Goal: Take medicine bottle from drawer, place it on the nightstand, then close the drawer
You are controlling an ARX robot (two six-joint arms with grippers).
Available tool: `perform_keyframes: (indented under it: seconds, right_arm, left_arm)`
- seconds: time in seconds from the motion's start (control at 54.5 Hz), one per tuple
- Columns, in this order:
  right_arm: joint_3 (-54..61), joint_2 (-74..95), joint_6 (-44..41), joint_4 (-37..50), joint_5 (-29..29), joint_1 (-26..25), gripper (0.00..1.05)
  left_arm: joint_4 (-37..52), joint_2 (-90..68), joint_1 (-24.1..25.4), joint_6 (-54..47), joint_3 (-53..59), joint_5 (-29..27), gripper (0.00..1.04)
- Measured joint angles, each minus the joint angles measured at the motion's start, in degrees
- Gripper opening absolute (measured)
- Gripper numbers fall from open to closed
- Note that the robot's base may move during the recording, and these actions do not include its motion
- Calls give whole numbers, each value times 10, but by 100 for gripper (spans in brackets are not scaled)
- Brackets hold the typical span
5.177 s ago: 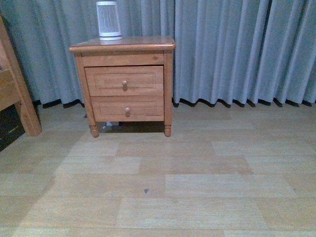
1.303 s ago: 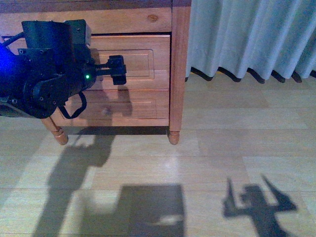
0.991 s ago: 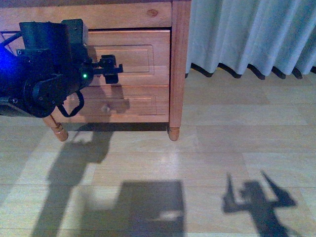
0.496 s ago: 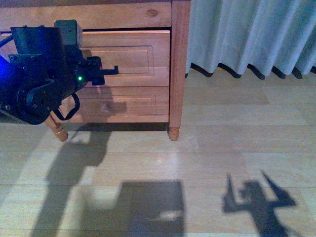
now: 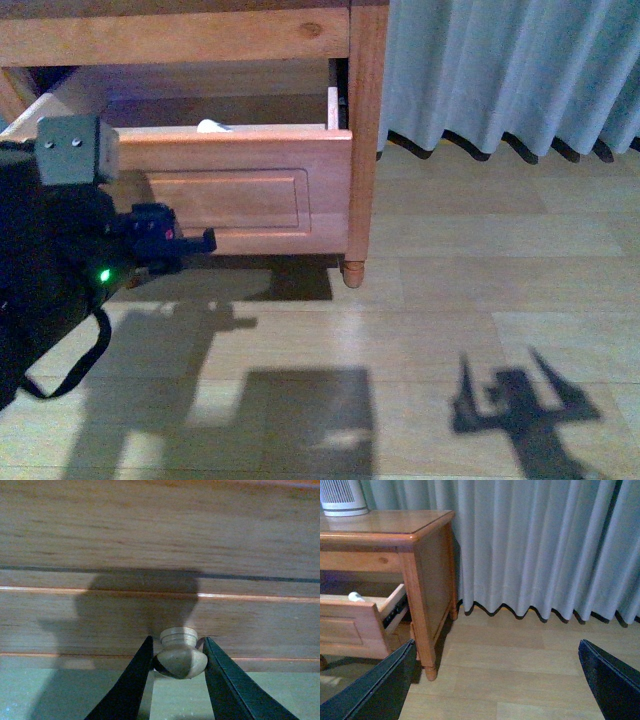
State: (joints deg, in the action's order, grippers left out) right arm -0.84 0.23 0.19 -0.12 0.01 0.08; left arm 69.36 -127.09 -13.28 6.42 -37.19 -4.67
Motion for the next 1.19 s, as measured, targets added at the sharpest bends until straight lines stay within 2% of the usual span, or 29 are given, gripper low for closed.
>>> perform_keyframes:
  seconds: [0.312,0.459,0.606,0.716,0.789,0.918,0.936,1.01,1.065,1.193]
  right_arm:
    - [0,0,0,0,0,0,98]
    - [0,0,0,0,0,0,98]
    - [0,0,0,0,0,0,98]
    - [0,0,0,0,0,0,98]
    - [0,0,0,0,0,0,98]
    - [0,0,0,0,0,0,98]
    - [0,0,0,0,0,0,98]
    - [0,0,0,0,0,0,98]
    - [0,0,0,0,0,0,98]
    - [0,0,0,0,0,0,98]
  left_arm:
    - [73,67,-33,47,179,-14,27]
    - [61,122,-54,71,248,0,49]
    - [-7,221,-74,99,306,4,72]
    - [-130,359,-73,122,339,21,91]
    - [-227,463,-68,128,343,40,100]
    - [-433,695,-37,144,322,76,98]
    - [-441,726,-37,134,321,59,97]
    - [-347,811,-43,75,343,-51,85]
    - [-329,865,-33,24,352,-94,76]
    - [-382,948,3,-34,367,-73,52]
